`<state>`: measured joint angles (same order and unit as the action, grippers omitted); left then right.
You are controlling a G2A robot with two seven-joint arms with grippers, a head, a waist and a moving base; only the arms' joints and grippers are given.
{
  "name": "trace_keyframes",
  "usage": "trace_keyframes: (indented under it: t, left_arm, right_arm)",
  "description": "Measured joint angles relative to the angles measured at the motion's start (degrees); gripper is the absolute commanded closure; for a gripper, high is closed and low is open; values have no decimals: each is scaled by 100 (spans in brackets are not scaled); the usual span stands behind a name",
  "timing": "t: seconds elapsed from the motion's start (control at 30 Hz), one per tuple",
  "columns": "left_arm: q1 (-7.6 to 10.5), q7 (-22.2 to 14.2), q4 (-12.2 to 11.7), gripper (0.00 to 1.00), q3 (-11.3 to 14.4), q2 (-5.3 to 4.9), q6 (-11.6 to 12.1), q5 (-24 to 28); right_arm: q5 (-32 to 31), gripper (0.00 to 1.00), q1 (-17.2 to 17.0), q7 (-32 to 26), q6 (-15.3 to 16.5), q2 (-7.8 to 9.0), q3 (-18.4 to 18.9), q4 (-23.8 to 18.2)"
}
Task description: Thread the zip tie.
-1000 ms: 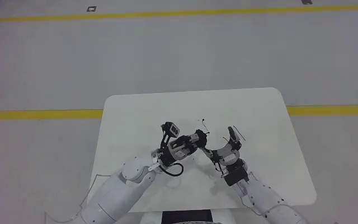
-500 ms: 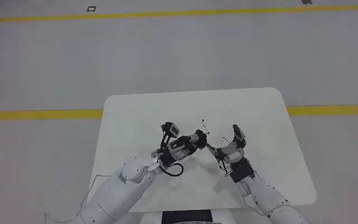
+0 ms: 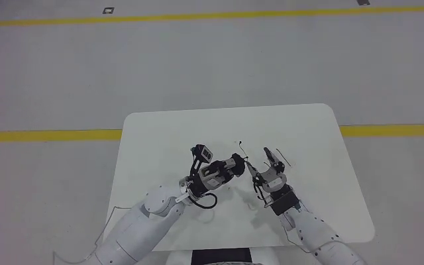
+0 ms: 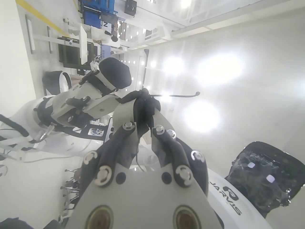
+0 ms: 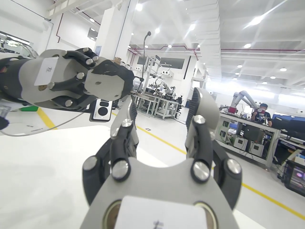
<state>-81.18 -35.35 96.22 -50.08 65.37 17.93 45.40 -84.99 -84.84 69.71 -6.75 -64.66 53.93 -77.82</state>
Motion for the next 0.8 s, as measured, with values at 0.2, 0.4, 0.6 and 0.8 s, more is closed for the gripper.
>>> trace_keyframes:
  t: [0.2,0.4,0.6,0.8]
  left_arm:
    - [0,0,0,100,0,0,0,0]
    - [0,0,0,100,0,0,0,0]
    - [0,0,0,100,0,0,0,0]
    - [0,0,0,100,0,0,0,0]
  right_arm:
    - [-62,66,55,2,38,-63,-31,57]
    - [-147,69,67,27,67,-114,-50,83]
    - [-208,80,68,50,105,-157,-44,59]
    - [-269,84,81,37,152,-200,-50,40]
